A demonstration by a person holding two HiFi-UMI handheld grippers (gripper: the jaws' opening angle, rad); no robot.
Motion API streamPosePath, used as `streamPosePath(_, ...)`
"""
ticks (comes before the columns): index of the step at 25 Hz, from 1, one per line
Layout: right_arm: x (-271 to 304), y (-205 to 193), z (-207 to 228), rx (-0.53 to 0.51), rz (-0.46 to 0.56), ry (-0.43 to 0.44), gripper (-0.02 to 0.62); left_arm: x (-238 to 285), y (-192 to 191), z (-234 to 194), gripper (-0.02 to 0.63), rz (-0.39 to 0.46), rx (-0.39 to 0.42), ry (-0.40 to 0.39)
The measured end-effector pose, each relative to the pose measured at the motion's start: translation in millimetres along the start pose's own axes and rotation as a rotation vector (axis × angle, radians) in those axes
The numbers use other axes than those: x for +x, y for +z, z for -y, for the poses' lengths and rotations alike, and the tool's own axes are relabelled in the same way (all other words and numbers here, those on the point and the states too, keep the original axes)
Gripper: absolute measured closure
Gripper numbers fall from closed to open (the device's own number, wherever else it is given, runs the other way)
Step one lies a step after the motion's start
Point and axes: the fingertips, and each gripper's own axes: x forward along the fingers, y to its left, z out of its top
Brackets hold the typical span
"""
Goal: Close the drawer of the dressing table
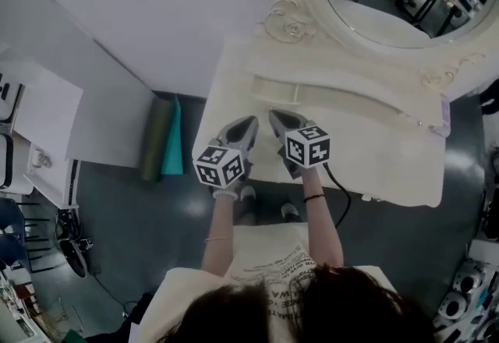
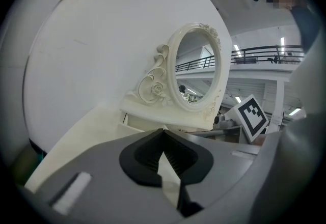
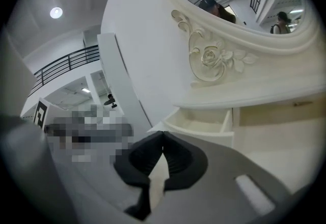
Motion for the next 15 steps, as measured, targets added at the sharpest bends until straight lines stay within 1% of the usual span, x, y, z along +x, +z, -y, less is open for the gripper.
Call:
streamPosePath(8,11,-13,15,0.075,-0.021,-0.108,0.589,11,-12,-11,0.606,-0.069,-0.006,-0.073)
streamPosePath(15,18,-25,26,0.15,-0.038,-0.201,0.546,18,-22,-19,0.607,-0.124,-0.005,-0.135)
